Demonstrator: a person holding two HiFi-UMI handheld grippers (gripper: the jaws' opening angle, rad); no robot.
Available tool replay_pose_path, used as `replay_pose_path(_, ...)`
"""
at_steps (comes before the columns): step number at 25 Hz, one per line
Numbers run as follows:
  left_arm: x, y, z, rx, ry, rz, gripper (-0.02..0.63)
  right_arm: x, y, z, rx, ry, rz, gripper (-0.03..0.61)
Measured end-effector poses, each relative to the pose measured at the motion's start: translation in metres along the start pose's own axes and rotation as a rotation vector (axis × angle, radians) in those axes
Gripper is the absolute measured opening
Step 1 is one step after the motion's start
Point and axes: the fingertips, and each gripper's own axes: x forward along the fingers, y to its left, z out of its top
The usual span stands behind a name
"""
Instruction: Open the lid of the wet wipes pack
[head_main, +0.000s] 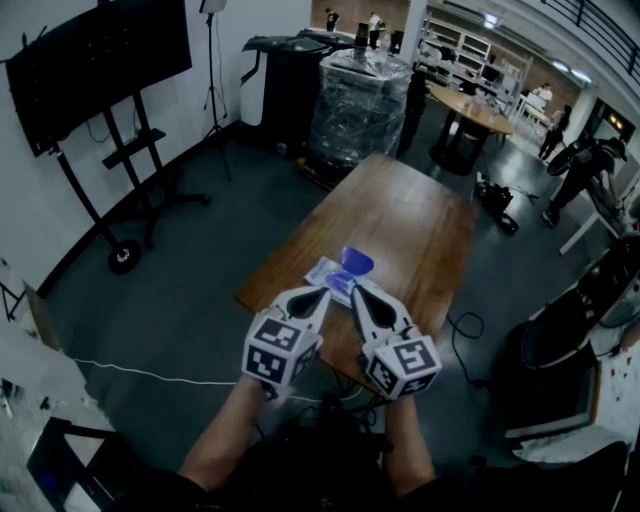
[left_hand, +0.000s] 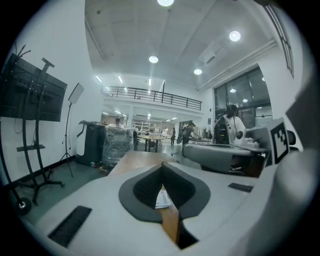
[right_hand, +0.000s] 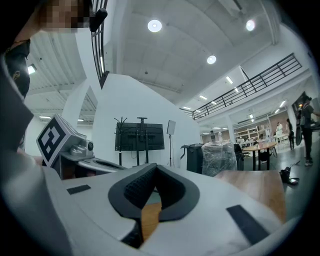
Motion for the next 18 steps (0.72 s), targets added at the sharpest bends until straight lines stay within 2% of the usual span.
replay_pose_path(18,-0.0056,-0.0022,-0.0003,0.014,0.002,-0.015,0.005,-0.001,0.008,0.0025,-0.009,0.003,-0.001,0.009)
